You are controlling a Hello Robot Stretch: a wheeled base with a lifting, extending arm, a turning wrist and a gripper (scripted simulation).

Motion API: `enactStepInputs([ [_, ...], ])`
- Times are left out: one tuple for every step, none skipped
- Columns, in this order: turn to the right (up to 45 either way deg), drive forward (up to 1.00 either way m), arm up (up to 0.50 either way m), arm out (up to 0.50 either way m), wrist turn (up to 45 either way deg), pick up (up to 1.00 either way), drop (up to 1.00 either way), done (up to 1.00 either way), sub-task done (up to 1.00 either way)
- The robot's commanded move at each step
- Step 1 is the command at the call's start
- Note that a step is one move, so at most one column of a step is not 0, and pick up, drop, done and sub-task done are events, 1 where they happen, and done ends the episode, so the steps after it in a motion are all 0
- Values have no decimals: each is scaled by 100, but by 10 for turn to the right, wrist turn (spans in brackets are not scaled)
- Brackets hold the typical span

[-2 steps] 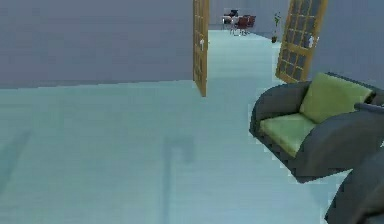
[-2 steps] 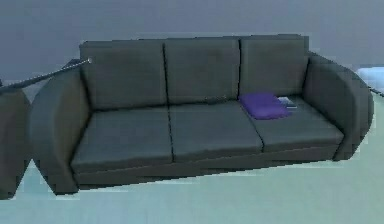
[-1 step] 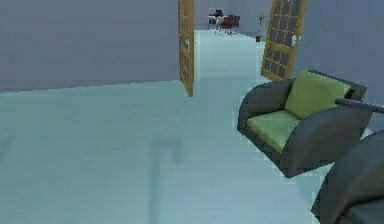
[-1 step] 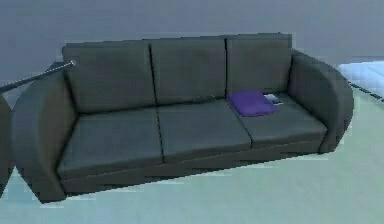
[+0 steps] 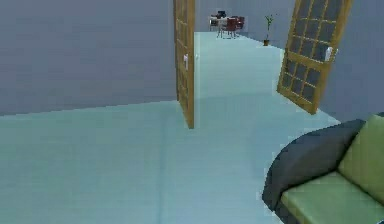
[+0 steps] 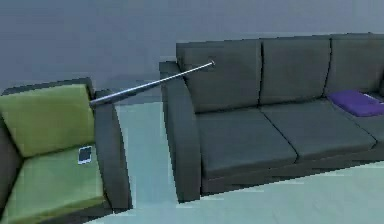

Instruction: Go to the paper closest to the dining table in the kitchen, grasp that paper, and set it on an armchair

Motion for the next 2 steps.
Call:
enactStepInputs([
  [0,100,0,0,0,0,0,0,0],
  [0,20,0,0,0,0,0,0,0],
])
